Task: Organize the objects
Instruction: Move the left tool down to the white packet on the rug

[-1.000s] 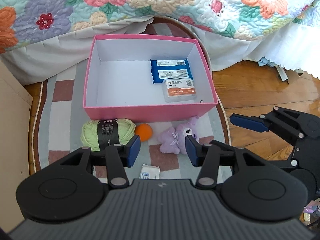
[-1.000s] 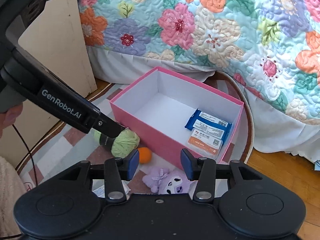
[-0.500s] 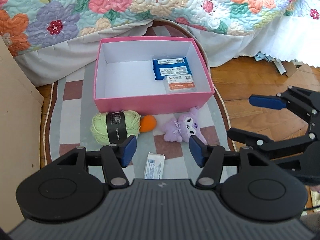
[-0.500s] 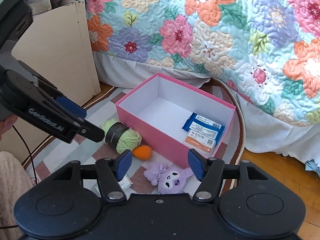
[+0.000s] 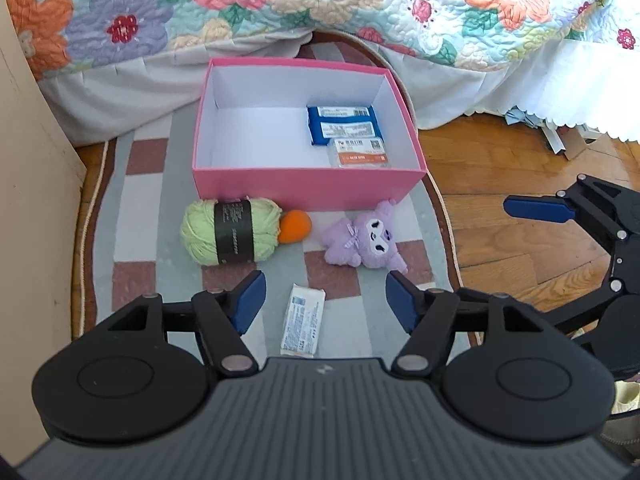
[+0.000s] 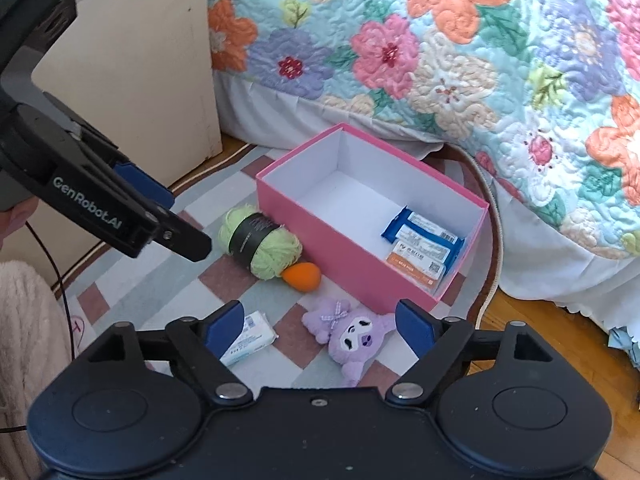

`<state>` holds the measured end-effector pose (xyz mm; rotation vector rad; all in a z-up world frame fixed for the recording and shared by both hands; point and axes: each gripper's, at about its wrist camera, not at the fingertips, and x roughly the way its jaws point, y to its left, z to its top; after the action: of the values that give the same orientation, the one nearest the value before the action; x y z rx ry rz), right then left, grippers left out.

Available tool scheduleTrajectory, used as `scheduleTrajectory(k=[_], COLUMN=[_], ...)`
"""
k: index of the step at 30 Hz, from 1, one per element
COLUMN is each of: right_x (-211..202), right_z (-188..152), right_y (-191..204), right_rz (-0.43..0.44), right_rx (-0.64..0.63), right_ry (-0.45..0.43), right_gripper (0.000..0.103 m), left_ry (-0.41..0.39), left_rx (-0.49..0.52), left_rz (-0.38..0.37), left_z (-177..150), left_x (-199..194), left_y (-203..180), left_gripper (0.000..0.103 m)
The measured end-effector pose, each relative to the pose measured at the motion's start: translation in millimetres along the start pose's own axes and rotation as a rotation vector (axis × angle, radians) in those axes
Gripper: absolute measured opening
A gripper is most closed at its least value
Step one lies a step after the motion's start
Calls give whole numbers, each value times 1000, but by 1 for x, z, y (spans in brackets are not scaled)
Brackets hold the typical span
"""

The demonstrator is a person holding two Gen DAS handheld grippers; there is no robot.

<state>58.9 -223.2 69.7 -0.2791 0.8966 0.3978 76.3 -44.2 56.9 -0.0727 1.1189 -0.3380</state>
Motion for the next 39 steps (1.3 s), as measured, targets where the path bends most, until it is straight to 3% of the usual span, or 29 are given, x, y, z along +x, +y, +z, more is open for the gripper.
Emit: scheduleTrajectory(k=[16,21,27,30,33,35,39], right_x=[20,29,47,57,59,59,69], right_z=[-10,-8,-11,-14,-19,-22,-35], right_y=[21,16,16,18,22,24,30], right_rz=[131,130,148,159,163,160,208], right_rx=[-151,-169,-233,-262,-293,-312,-379], right_ry=[37,21,6,7,-11,-41,-43], right_gripper=[90,90,90,90,90,90,90], left_ry=[101,45,33,27,86,98,77], left_rx=[-113,-150,-91,-178,-311,-327,-297], left_rz=[-35,-55,21,18,-33,-39,26], left_z=[-35,-45,-53,-58,-67,-73,-82], left_x=[41,44,55,66,84,93,102], left_y=[16,19,17,28,44,49,45], left_gripper=[72,93,94,94,94,94,94])
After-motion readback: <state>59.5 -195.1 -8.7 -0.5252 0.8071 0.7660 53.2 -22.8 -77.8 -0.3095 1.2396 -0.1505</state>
